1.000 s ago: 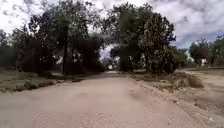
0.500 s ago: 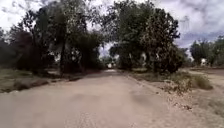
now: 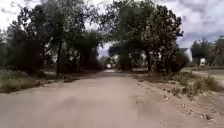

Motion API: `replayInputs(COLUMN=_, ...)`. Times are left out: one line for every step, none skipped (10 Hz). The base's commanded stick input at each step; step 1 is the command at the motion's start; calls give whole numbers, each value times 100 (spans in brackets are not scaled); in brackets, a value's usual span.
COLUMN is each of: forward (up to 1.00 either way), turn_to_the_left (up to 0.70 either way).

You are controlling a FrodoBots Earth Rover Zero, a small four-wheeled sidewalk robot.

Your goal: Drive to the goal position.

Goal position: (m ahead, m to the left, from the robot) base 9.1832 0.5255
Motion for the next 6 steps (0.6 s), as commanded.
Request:
replayInputs(forward=85, turn_to_the_left=0)
replayInputs(forward=85, turn_to_the_left=0)
replayInputs(forward=85, turn_to_the_left=0)
replayInputs(forward=85, turn_to_the_left=0)
replayInputs(forward=85, turn_to_the_left=0)
replayInputs(forward=85, turn_to_the_left=0)
